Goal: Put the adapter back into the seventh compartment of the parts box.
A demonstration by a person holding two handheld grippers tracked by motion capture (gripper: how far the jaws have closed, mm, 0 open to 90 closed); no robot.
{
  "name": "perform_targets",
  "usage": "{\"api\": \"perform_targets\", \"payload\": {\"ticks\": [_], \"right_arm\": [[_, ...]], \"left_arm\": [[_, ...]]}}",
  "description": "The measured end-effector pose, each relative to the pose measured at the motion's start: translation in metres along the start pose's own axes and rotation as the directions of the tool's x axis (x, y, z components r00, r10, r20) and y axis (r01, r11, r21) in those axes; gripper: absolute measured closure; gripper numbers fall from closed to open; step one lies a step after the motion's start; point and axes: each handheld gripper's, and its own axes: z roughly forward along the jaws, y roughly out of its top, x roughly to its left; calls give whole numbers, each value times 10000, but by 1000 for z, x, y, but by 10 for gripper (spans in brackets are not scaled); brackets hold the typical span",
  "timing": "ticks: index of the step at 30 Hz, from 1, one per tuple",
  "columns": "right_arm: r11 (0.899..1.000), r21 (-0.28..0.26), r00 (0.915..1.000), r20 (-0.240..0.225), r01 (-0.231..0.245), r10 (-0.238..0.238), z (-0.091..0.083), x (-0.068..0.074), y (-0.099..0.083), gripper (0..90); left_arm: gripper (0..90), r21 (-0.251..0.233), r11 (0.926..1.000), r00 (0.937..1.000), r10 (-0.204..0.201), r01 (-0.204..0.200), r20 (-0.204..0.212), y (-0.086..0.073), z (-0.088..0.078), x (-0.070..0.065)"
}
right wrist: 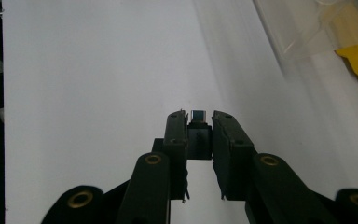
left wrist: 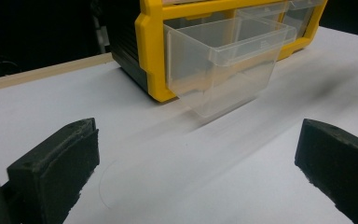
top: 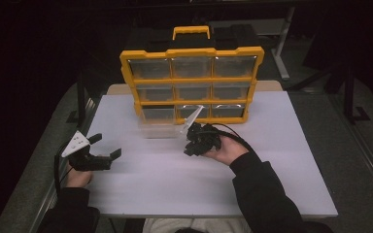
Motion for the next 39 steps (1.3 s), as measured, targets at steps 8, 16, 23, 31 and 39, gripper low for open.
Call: {"api": "perform_targets", "payload": {"ticks": [8,16,23,31,39], "right_arm": [[10000,-41,9999,157,-36,37,-8,-6,6,746],[10000,17,9998,170,59,-59,-10,-11,12,746],[9998,-32,9997,156,197,-196,-11,-12,21,746],[9998,-95,9996,225,190,-188,-15,-17,29,746],[9994,-162,9989,361,292,-286,-23,-22,40,746]], "left_arm": [[0,-16,10000,10000,-42,42,-11,0,0,0],[0,-8,10000,10000,-44,44,-10,0,0,0],[0,-25,10000,10000,-58,58,-6,0,0,0],[0,-20,10000,10000,-55,55,2,0,0,1],[0,-24,10000,10000,-58,58,3,0,0,1]]}}
